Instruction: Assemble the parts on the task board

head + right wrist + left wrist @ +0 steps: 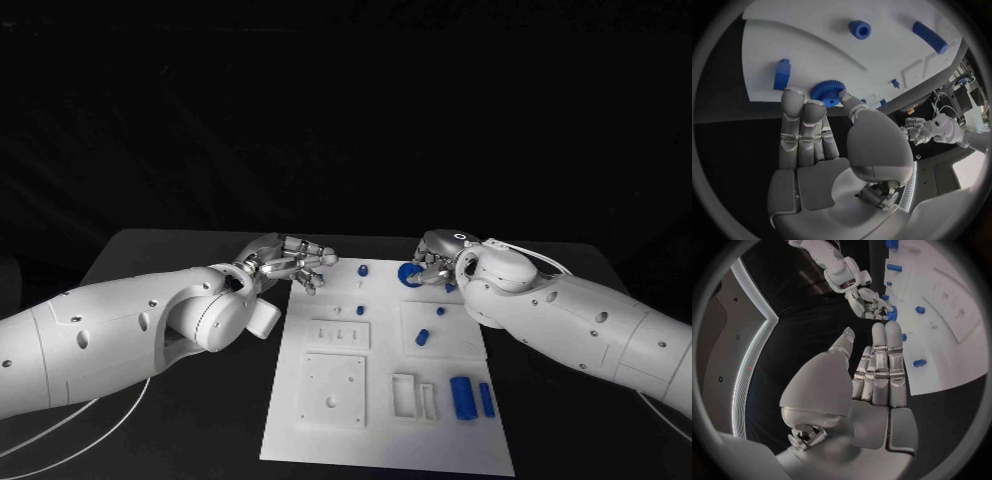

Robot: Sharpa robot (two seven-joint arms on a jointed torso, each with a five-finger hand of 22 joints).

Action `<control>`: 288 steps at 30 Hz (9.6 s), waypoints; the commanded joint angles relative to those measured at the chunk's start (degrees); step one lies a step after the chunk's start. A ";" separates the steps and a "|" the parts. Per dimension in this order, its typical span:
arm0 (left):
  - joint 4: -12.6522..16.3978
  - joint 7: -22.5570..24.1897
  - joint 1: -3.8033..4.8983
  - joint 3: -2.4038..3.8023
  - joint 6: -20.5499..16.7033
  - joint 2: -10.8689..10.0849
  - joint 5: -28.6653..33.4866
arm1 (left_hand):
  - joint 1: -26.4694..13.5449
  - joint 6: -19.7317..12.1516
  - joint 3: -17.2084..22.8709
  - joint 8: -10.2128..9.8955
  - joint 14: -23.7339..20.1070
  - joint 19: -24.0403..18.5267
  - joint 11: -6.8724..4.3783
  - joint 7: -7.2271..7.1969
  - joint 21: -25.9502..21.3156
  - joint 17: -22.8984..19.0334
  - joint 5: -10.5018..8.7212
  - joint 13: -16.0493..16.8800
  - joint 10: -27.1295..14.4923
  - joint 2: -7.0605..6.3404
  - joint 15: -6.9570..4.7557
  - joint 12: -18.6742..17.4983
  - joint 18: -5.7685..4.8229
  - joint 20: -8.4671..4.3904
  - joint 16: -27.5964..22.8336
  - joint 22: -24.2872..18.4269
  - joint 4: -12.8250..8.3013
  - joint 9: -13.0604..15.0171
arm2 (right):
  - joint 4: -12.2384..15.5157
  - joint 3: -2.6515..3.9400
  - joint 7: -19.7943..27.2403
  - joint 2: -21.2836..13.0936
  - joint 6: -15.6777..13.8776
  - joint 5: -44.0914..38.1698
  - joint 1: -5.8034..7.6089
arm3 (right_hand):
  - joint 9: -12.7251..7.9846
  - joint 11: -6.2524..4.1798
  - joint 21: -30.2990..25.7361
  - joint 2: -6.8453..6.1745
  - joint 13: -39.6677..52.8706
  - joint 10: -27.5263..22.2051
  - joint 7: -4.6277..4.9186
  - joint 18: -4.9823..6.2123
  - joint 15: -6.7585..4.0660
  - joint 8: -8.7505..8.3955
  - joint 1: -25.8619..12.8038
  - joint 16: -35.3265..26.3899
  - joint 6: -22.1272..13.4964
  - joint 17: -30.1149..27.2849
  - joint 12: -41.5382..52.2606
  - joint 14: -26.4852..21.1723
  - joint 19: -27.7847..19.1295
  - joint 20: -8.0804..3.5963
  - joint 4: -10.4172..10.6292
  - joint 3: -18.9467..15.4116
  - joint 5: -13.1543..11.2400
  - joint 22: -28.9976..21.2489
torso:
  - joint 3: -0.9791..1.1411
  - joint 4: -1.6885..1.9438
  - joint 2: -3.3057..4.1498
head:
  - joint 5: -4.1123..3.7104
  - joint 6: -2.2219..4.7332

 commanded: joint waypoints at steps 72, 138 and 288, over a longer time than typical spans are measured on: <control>0.18 0.79 0.01 0.04 0.07 0.10 -0.18 | 0.15 -0.18 -0.28 -0.01 0.29 -0.32 0.03 0.16 0.81 0.11 -0.06 0.07 -0.01 0.06 0.00 -0.23 0.82 -0.06 0.03 -0.63 -0.22 0.00 | 7.57 -3.13 -2.40 5.78 -6.84 -11.21 -0.81 | 0.27 -1.03 0.99 0.84 2.10 2.42 -1.46 -0.67 -0.30 0.18 1.03 -0.42 6.30 0.31 0.45 0.06 2.68 -0.46 -4.14 5.44 2.76 0.90 | -0.19 0.37 0.25 | 1.01 -1.02; 0.04 0.48 0.04 0.06 0.06 0.26 -0.21 | 0.09 -0.27 -0.25 -0.02 0.27 -0.39 0.08 0.24 1.09 0.11 -0.08 0.07 -0.09 0.02 0.05 -0.23 0.86 -0.01 0.00 -1.10 -0.22 0.00 | 3.83 -4.10 -1.65 7.86 -5.78 -7.69 -1.08 | -0.23 0.42 0.12 -1.91 -0.13 0.57 0.53 0.69 0.48 0.18 -6.63 -1.03 -2.85 1.21 -1.46 0.06 2.74 0.37 4.15 3.54 -3.01 0.17 | -0.04 0.09 0.10 | 1.77 -1.62; -4.01 1.60 -0.01 0.05 0.49 0.02 -0.23 | 0.32 0.37 -0.27 0.00 -0.96 -3.25 0.26 0.50 -0.63 -1.39 0.07 0.07 1.40 0.14 0.83 -0.23 0.11 0.74 -2.53 -2.78 -0.60 0.01 | -6.38 5.77 29.72 -7.16 -3.30 25.75 -8.63 | -0.22 0.55 2.02 4.39 8.15 4.27 0.83 -1.61 0.78 0.14 4.79 -1.28 -0.95 3.99 8.06 -0.23 2.67 0.54 -6.93 -2.69 1.24 9.46 | 2.10 -2.31 -0.74 | 1.82 -2.40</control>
